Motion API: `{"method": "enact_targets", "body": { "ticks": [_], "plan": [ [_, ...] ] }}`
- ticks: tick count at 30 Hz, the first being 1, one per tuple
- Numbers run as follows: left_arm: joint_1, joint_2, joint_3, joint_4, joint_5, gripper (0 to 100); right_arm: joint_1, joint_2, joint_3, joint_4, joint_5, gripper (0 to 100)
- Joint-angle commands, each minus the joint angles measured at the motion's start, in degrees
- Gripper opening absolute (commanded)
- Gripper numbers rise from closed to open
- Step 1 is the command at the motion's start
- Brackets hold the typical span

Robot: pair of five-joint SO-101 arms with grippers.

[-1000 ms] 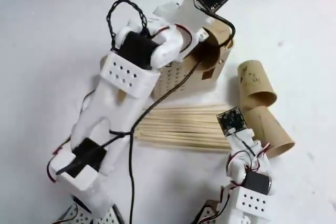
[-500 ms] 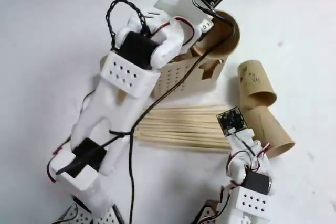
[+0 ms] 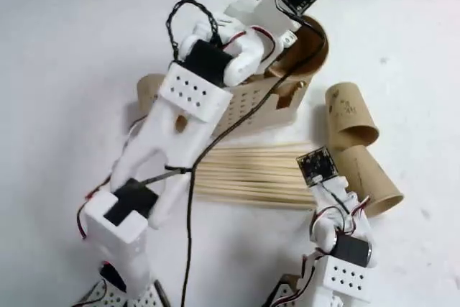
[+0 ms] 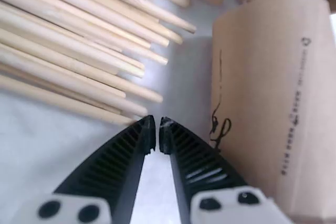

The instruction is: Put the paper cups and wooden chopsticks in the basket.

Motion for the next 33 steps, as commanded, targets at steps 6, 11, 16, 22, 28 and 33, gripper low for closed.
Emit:
{"method": "enact_targets", "body": {
  "ticks": [6,11,16,22,28,33],
  "plan": [
    [-1.5,-2.0,-7.9,-2.5,2.9,12,0.8,-0.3,0.2,-1.2,0.4,2.8],
    [-1.6,-1.9,-3.8,-2.7,2.6,12,0.8,-0.3,0.2,-1.2,0.4,2.8],
    [-4.2,-2.5,-5.4,2.2,2.8,12,0.8,-0.3,0.2,-1.2,0.4,2.8],
    [-9.8,-2.5,-15.3,22.0,3.1,12,1.3,-0.3,-0.4,-1.2,0.0,2.9],
    [-14.0,-2.5,-26.5,41.8,3.0,13,1.4,-0.3,-2.2,-1.0,0.0,3.1],
    [-21.1,-4.6,-21.8,41.6,2.9,13,1.4,-0.2,-12.7,4.4,-2.5,3.2]
  ]
}}
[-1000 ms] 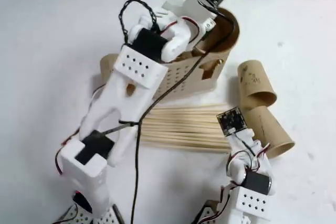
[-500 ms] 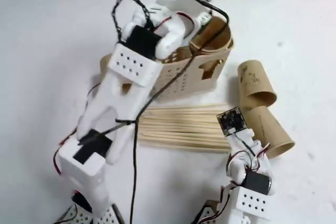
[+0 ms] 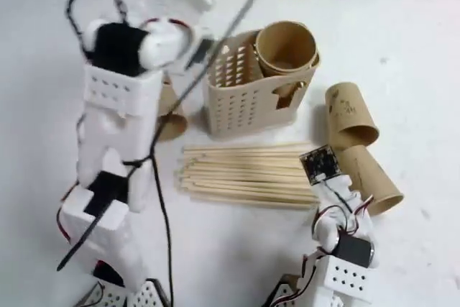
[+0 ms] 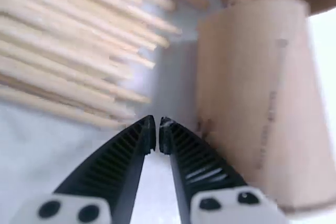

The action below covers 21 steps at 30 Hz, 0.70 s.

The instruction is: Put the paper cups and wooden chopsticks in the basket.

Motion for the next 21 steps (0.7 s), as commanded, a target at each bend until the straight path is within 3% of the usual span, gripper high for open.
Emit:
{"method": "enact_targets", "body": {
  "ticks": [1,7,10,16,21],
  "plan": [
    [-6.5,-5.1,5.2,1.0,0.3,13,0.4,-0.1,-12.3,6.0,-1.3,3.2],
    [-10.9,-16.4,29.4,-1.0,-2.5,13,0.4,0.4,-36.3,20.3,-1.1,3.3],
    [-12.1,-25.0,43.4,-6.2,-4.8,13,0.5,2.3,-44.2,24.7,4.0,5.7],
    [-14.6,-44.0,81.2,-26.9,-9.9,13,10.2,12.7,-49.0,25.3,36.7,10.2],
    [-14.5,-53.6,106.2,-41.7,-10.1,13,17.3,16.3,-46.0,21.8,57.6,10.7]
  ]
}}
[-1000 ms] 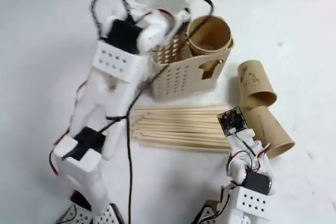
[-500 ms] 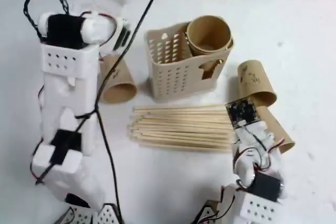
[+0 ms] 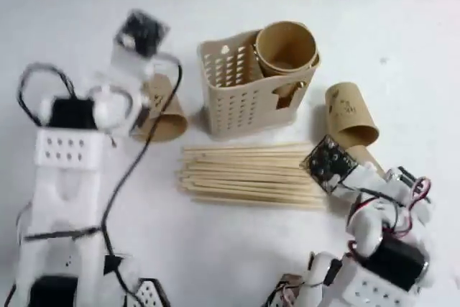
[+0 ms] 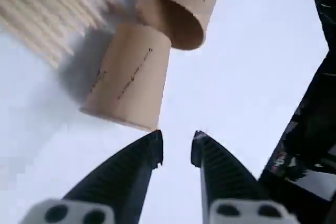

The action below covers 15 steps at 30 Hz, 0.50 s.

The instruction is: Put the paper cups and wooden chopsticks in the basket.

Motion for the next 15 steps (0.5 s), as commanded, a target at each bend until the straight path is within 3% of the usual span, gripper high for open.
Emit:
{"method": "enact_targets", "body": {
  "ticks": [1,6,15],
  "plan": [
    [-0.3,-8.7,22.2,-13.0,-0.6,13,5.7,0.9,1.9,-3.4,16.8,11.5],
    [-0.4,-8.6,28.8,-17.5,-0.4,15,10.9,0.8,12.9,-11.8,27.2,20.2],
    [-0.6,-4.3,28.9,-17.8,-0.4,19,10.9,0.8,29.9,-28.6,26.6,20.5]
  ]
}}
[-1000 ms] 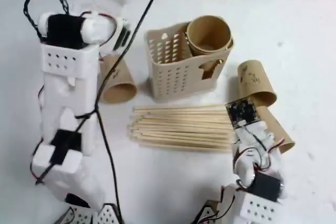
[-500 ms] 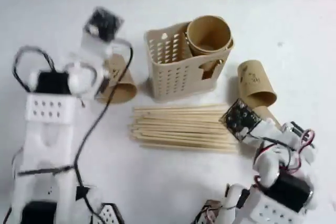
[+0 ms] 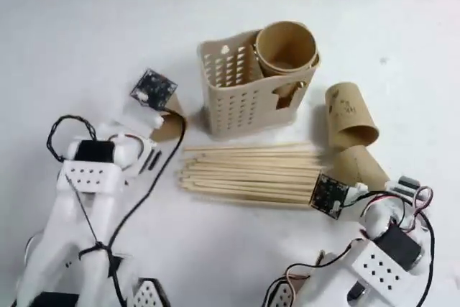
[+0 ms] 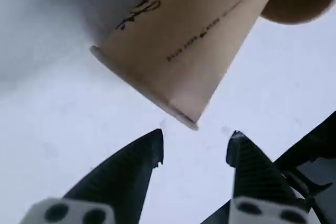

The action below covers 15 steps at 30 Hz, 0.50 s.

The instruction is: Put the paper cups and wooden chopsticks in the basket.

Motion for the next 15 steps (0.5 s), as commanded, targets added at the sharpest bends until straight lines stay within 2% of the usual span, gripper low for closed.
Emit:
{"method": "enact_targets", "body": {
  "ticks": [1,7,11,13,15],
  "plan": [
    [-0.6,2.0,-0.2,-1.5,-0.3,19,0.0,-0.3,3.0,-5.5,0.0,20.5],
    [-0.3,3.1,-0.3,-1.6,-0.3,19,-3.2,-0.3,9.1,-18.2,-12.7,20.2],
    [-0.2,3.2,0.1,-1.6,-0.3,19,-6.9,-0.3,13.1,-25.2,-17.7,19.2],
    [-0.2,3.2,0.1,-1.6,-0.3,19,-7.6,-0.3,14.5,-26.8,-17.7,13.3],
    [-0.2,3.2,0.1,-1.6,-0.3,19,-7.7,-0.3,14.9,-27.2,-18.0,3.2]
  ]
}}
